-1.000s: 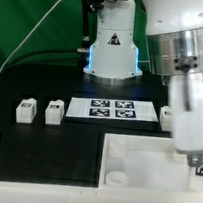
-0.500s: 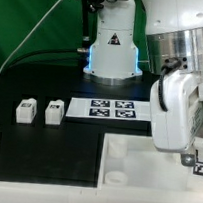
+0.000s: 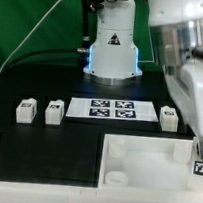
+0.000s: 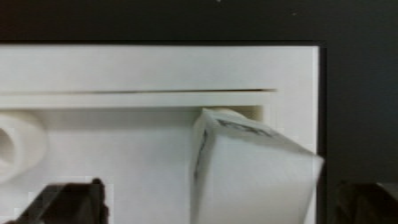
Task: Assemble one leg
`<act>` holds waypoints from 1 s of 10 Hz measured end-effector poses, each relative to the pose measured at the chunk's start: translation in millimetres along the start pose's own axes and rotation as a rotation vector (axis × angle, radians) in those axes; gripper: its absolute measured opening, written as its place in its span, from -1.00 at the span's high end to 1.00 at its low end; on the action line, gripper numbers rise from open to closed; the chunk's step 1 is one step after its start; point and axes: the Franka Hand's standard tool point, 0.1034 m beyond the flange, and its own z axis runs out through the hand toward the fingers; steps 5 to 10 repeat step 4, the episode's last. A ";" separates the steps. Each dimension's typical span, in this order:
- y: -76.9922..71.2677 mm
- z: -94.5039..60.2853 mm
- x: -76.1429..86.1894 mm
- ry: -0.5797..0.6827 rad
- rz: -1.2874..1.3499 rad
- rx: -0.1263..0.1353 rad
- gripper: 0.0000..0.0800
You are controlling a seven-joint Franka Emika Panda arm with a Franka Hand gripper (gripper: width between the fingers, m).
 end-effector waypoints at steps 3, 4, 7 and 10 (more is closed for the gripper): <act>0.7 -11.7 -7.6 -0.009 -0.014 0.010 -0.62; 1.4 -10.0 -7.0 -0.008 -0.013 0.007 -0.62; 1.4 -10.0 -7.0 -0.008 -0.013 0.007 -0.62; 1.4 -10.0 -7.0 -0.008 -0.013 0.007 -0.62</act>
Offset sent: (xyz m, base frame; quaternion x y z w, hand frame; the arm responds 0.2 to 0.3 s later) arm 0.0000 0.0000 0.0000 0.0000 0.0000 0.0000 1.0000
